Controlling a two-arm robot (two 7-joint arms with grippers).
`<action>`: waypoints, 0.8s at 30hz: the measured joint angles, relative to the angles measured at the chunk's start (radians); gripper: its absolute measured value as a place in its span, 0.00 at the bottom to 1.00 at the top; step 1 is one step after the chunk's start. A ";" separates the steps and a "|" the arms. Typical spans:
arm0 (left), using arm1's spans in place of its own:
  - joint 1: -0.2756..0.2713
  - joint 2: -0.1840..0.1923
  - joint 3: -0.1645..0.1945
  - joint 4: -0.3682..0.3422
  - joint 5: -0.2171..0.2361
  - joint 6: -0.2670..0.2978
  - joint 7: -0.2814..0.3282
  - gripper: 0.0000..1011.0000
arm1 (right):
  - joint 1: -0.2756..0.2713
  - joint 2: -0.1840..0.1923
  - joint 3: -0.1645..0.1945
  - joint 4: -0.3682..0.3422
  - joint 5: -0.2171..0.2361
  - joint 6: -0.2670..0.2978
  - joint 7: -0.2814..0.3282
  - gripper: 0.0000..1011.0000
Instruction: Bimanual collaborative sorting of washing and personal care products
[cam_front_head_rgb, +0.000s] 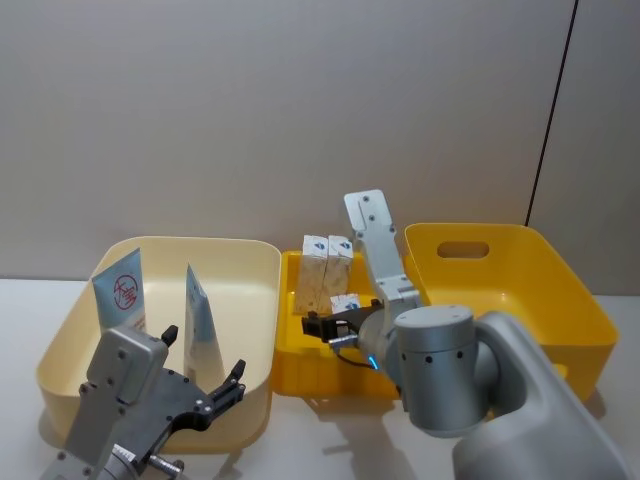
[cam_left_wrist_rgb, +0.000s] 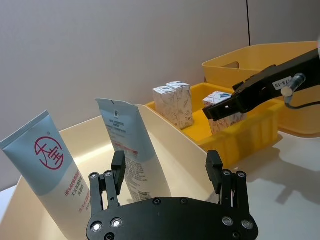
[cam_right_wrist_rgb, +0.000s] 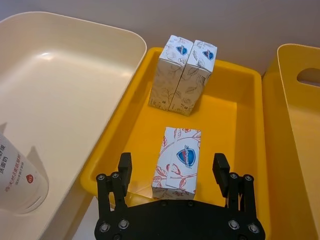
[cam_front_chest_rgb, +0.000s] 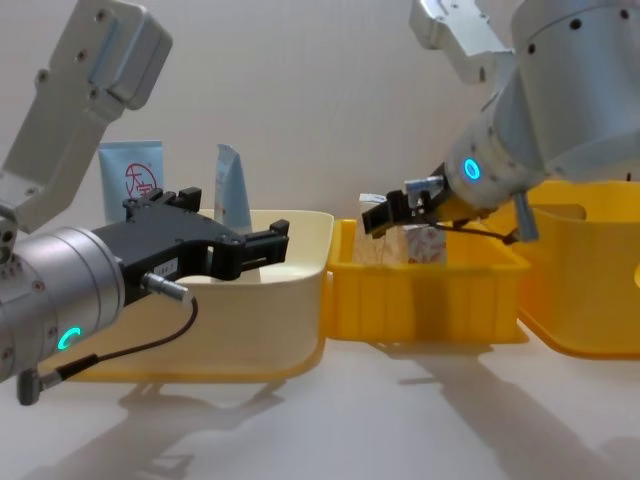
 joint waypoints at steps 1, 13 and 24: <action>0.000 0.000 0.000 0.000 0.000 0.000 0.000 0.99 | 0.001 -0.002 0.000 0.005 -0.001 -0.002 -0.002 1.00; 0.000 0.000 0.000 0.000 0.000 0.000 0.000 0.99 | 0.017 -0.034 0.003 0.076 -0.020 -0.036 -0.028 1.00; 0.000 0.000 0.000 0.000 0.000 0.000 0.000 0.99 | 0.025 -0.051 0.008 0.107 -0.034 -0.059 -0.046 0.94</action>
